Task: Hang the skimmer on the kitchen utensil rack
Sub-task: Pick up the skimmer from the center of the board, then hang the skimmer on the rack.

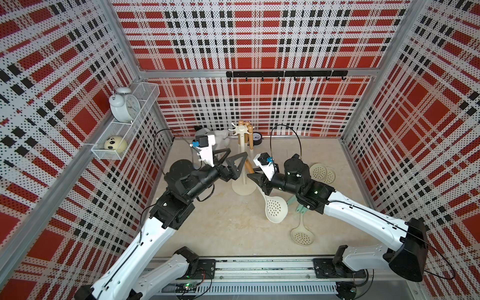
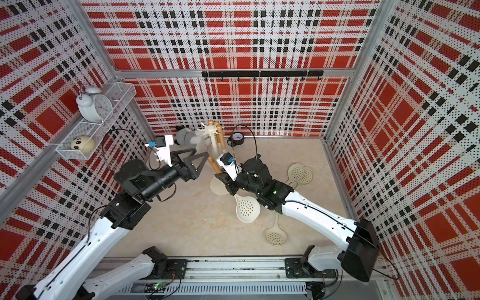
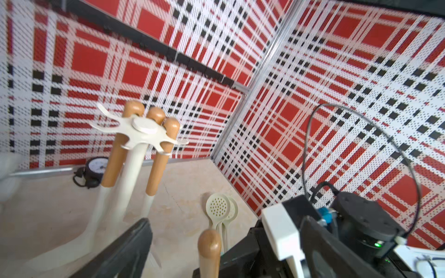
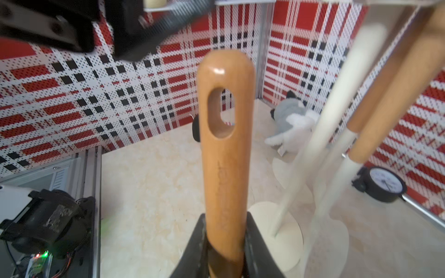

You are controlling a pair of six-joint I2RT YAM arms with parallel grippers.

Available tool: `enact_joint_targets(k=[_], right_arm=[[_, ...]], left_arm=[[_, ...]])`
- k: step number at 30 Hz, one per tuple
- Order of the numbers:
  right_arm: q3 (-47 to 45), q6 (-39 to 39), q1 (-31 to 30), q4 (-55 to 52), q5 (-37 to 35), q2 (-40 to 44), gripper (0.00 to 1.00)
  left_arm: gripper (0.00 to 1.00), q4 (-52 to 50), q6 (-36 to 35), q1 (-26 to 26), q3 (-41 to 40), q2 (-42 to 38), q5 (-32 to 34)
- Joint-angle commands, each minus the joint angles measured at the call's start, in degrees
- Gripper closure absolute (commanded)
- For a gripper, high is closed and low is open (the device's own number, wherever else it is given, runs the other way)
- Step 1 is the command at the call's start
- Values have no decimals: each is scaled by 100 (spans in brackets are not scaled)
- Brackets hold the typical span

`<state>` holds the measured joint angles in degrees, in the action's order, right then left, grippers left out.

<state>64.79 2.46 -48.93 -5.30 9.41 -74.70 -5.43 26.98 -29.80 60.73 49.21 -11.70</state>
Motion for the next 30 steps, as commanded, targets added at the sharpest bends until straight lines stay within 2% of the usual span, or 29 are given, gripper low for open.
enact_joint_targets(k=[1,5,9,14,18,22,26,30], right_arm=[[407,313,284,-903,-291,392,100],[1150,420,596,-1942,-273,294,100],[2071,366,612,-2879,-271,-116,100],[3226,257,701,-3799,-190,-732,100],[4154,204,806,-4420,189,-1316,100],[4900,203,823,-4916,333,-1830,100],[5150,233,823,-5009,263,-2005,100],[5210,249,828,-4976,241,-2039,100]], left_arm=[[1,495,-75,308,-271,-389,130],[2,882,282,818,-788,-548,-286],[5,1502,684,1254,-1318,-571,-852],[6,1857,735,1372,-1674,-405,-1034],[6,1985,473,1208,-1862,-280,-820],[6,1883,115,767,-1868,-110,-333],[7,1828,-65,343,-1830,102,32],[7,1840,-105,194,-1828,222,137]])
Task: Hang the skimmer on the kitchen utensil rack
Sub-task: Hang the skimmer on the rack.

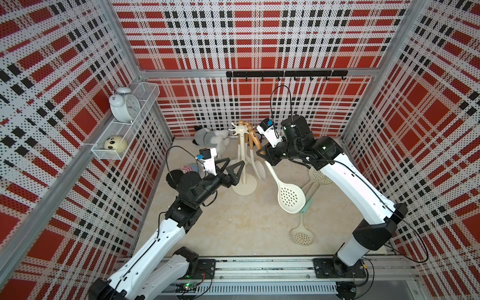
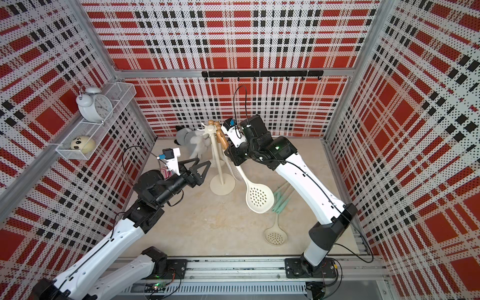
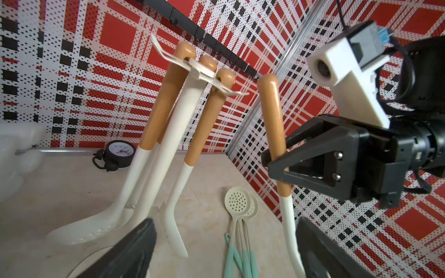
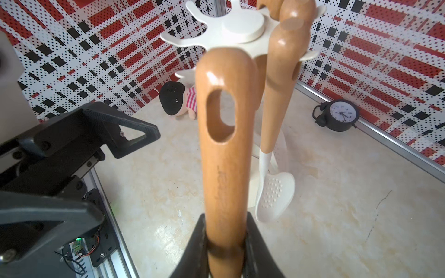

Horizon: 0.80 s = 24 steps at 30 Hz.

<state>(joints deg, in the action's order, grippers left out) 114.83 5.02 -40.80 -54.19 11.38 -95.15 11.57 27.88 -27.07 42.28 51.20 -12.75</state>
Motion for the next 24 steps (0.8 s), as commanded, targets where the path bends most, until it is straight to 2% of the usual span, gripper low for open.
enact_joint_targets(k=[1,24], right_arm=[[219,-4,35,-78,40,-3,100],[270,39,121,117,88,-545,100]], left_arm=[[7,148,-194,-88,17,39,250],[11,167,-132,-128,-255,-66,256]])
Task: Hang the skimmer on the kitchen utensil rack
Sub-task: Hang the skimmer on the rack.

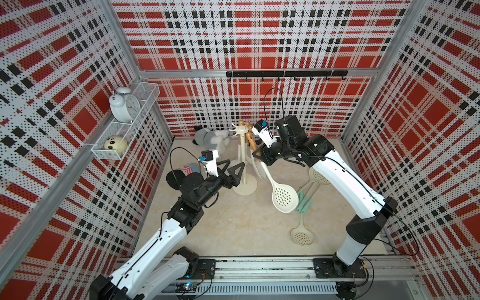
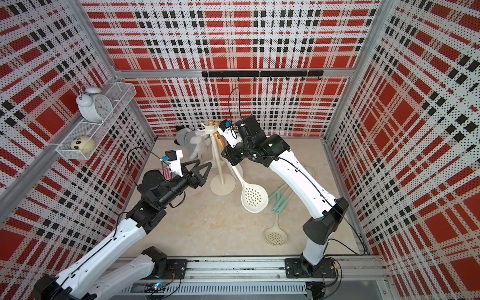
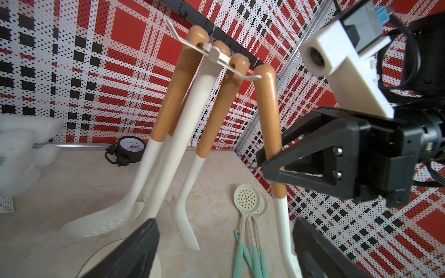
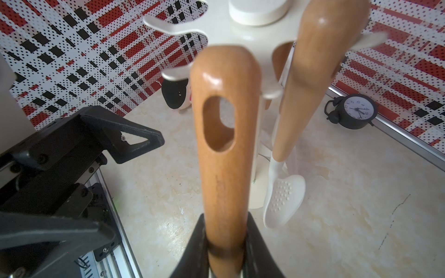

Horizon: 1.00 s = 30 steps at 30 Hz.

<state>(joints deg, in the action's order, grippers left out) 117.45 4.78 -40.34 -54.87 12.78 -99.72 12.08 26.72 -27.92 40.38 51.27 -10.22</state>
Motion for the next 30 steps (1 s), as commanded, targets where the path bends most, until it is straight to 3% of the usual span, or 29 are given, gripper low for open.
enact_joint_targets(k=[1,8,18,30], right_arm=[[22,62,81,200,-39,-123,100],[11,67,104,344,40,-287,100],[-494,121,105,702,-12,578,100],[-295,88,113,627,-17,570,100]], left_arm=[[11,115,-9,-47,-82,-71,2],[12,117,18,-73,-166,-127,35],[12,113,-18,-95,-150,1,72],[12,120,-23,-205,-131,64,167]])
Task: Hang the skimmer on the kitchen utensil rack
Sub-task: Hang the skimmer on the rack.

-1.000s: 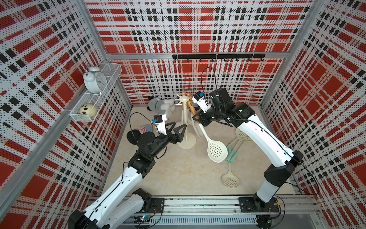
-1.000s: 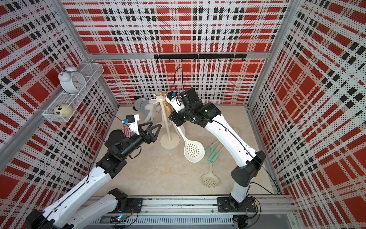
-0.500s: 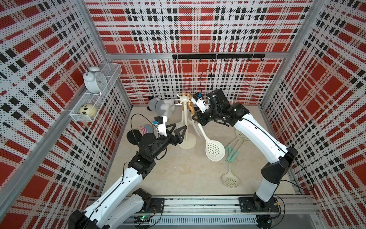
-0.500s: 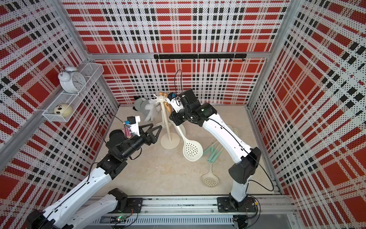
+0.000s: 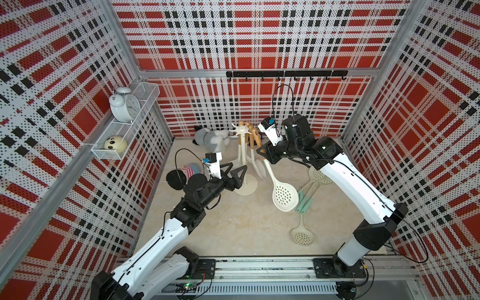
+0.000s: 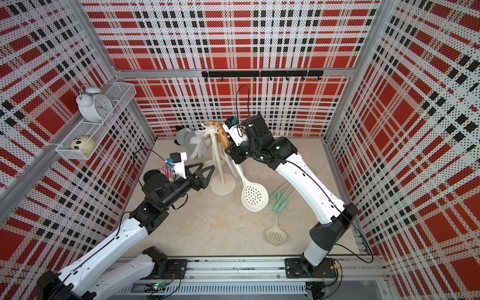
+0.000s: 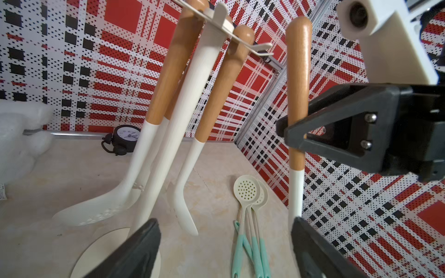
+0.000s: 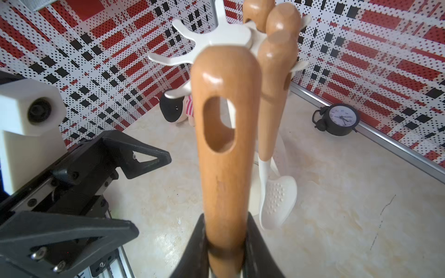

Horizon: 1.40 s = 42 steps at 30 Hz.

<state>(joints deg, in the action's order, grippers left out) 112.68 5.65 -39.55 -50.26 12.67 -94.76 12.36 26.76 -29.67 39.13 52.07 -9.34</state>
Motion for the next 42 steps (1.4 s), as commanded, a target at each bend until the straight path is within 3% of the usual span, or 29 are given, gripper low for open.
enact_joint_targets(k=[1,30,37,41,42], right_arm=[[183,-18,35,149,-27,59,100],[518,-234,253,-36,855,-832,100],[-20,-392,270,263,961,-739,100],[-316,-377,298,602,894,-546,100],[-406,-365,303,736,883,-452,86]], left_arm=[[12,87,-31,-30,-3,-13,82],[12,90,-9,-100,-29,-34,107],[12,31,-5,-109,-105,-131,187],[6,20,-22,-109,-193,-211,313],[5,-3,-38,-122,-220,-207,370]])
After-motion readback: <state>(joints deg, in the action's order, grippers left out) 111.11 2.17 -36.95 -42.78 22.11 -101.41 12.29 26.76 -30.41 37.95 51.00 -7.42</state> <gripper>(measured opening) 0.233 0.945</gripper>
